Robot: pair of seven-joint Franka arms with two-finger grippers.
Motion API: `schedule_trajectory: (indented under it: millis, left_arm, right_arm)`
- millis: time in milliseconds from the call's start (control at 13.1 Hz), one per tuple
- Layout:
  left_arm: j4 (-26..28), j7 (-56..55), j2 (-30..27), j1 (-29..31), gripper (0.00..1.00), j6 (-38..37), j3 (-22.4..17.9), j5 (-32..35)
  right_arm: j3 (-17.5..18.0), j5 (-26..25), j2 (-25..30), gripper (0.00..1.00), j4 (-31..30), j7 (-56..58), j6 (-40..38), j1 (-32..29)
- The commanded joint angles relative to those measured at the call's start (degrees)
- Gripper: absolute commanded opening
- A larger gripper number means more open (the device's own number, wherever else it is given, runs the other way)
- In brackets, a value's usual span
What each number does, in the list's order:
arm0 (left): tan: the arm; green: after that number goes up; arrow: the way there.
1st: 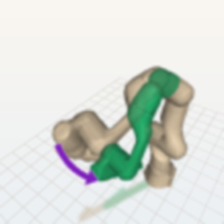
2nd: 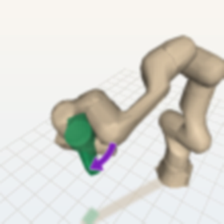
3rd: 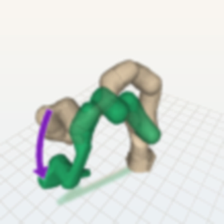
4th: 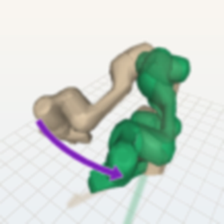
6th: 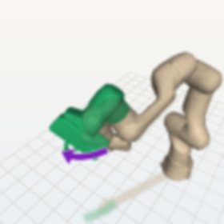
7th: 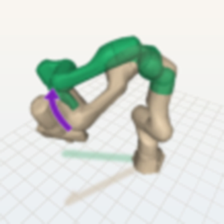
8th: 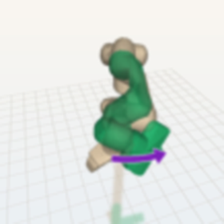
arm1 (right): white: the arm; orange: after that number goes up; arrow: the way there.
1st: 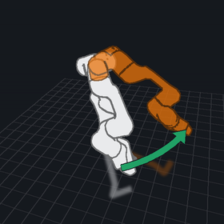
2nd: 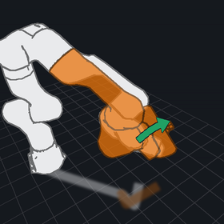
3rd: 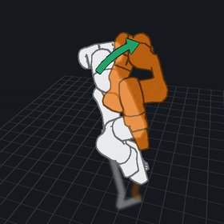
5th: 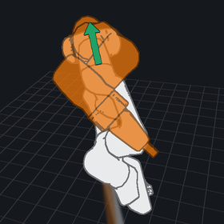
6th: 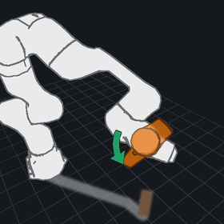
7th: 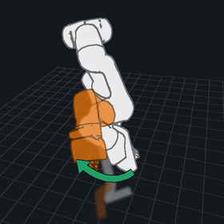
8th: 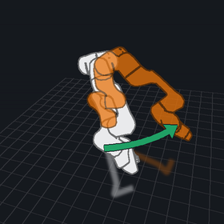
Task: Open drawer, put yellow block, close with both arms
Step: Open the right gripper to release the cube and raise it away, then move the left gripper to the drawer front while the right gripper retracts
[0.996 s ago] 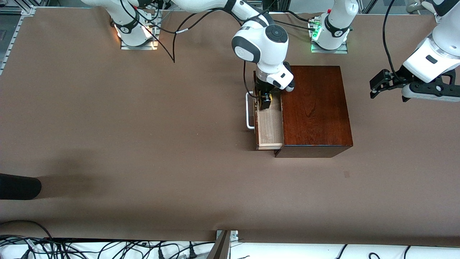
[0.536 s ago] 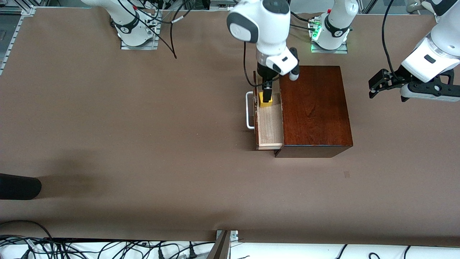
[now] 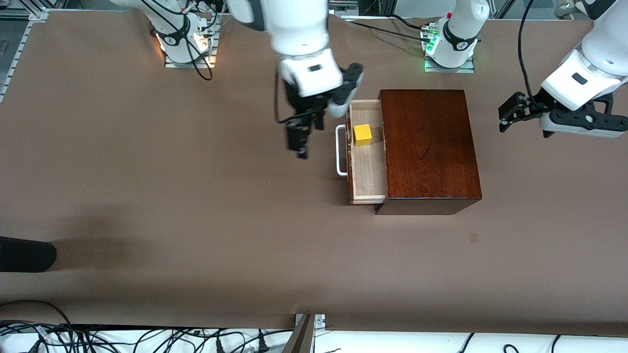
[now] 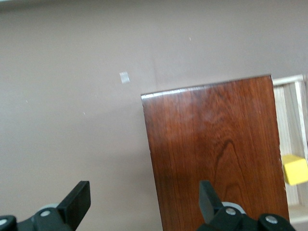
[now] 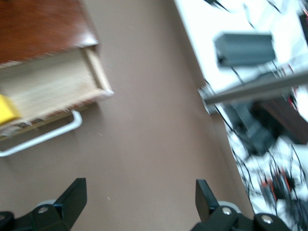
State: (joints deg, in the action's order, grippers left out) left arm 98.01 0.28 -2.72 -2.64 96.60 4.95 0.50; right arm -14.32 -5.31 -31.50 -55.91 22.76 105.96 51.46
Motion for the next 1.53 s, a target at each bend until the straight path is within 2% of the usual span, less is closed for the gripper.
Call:
schedule_trajectory:
  millis: [0,77,230,306,383,536,613,766,919,1149,1455]
  left_arm:
    - [-4.05,2.00,1.83,-1.48,1.00,-5.10,1.54,-1.29]
    - [-4.93,2.18,2.10,-2.27,1.00,-5.63,2.69,-1.29]
    - [-6.25,6.90,3.67,-3.77,1.00,-6.25,5.67,-1.11]
    - [-7.30,9.62,5.51,-4.21,1.00,-6.33,7.60,-1.20]
    - [-8.18,11.91,6.83,-4.30,1.00,-6.25,9.79,-1.20]
    - [-12.12,15.52,11.39,-5.18,1.00,-6.07,15.32,-1.20]
    - [-13.97,15.71,14.55,-6.31,1.00,-5.90,17.88,-1.20]
    - [-18.79,14.58,21.75,-9.82,1.00,-5.72,22.36,-2.77]
    - [-22.06,12.56,26.95,-15.96,1.00,-5.54,22.91,-2.70]
    - [-23.13,13.68,31.62,-18.02,1.00,1.73,22.91,-2.35]
    - [-22.51,35.16,38.99,-19.15,1.00,10.53,22.82,-1.56]
  right_arm:
    - [-6.22,4.07,9.59,1.00,-10.08,-6.22,-1.89,0.48]
    - [-7.20,4.77,11.01,1.00,-10.80,-7.19,-3.29,-0.39]
    - [-6.42,7.41,14.78,1.00,-13.77,-10.79,-5.84,-6.61]
    - [-4.85,8.11,18.02,1.00,-17.45,-10.89,-6.03,-9.95]
    - [-1.97,7.86,21.62,1.00,-21.92,-10.72,-6.03,-14.50]
    - [6.89,7.42,27.17,1.00,-29.06,-9.84,-5.85,-26.97]
    - [9.20,7.07,28.76,1.00,-31.17,-10.10,-5.94,-30.25]
    - [9.14,6.98,29.74,1.00,-34.95,-10.63,-5.25,-33.25]
    - [9.75,7.07,30.27,1.00,-38.91,-10.37,-3.49,-38.08]
    - [10.81,7.33,33.25,1.00,-42.87,-10.54,-3.39,-41.44]
    - [10.19,7.24,33.43,1.00,-42.71,-10.63,-3.74,-41.44]
